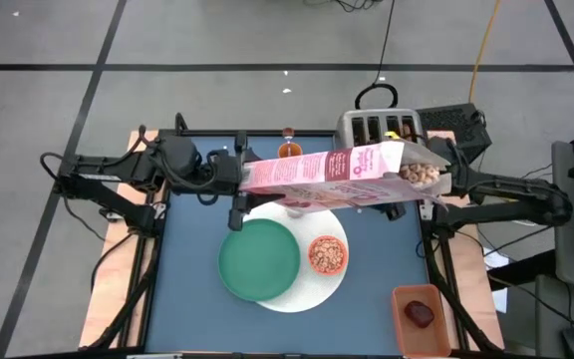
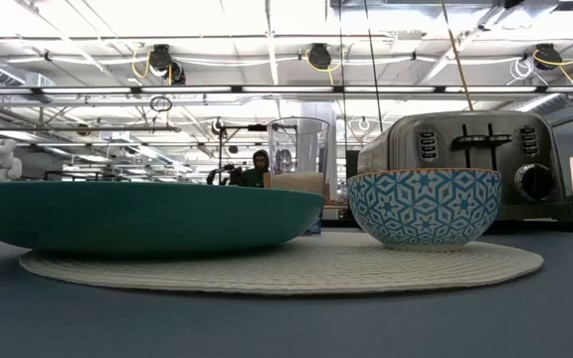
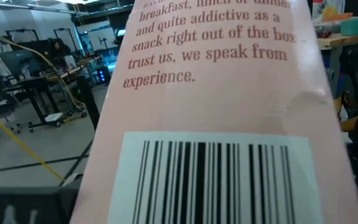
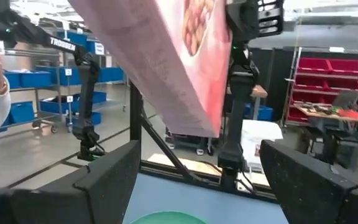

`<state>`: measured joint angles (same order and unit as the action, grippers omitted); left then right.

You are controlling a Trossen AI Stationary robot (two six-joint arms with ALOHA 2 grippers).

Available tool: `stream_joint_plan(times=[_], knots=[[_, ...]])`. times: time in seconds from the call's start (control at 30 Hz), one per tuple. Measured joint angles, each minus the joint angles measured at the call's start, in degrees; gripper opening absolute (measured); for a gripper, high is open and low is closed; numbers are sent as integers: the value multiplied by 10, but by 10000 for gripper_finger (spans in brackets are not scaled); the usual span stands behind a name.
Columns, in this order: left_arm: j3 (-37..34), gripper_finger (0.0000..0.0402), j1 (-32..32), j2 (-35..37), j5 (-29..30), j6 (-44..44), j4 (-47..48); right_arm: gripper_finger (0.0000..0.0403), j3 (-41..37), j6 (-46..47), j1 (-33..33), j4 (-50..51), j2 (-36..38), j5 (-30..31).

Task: Arrange a breakfast setting
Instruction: Pour the cereals from the cereal box into the orange bowl

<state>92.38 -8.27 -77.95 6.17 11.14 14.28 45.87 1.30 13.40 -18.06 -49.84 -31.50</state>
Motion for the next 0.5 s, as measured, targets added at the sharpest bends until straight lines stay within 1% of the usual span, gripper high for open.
stream_joint_plan(times=[0.33, 0.5], knots=[[0, 234, 0, 0, 1, 2, -5, 325, 0, -9, -33, -127, -69, 1], [0, 234, 0, 0, 1, 2, -10, 325, 0, -17, -44, -147, -88, 0]])
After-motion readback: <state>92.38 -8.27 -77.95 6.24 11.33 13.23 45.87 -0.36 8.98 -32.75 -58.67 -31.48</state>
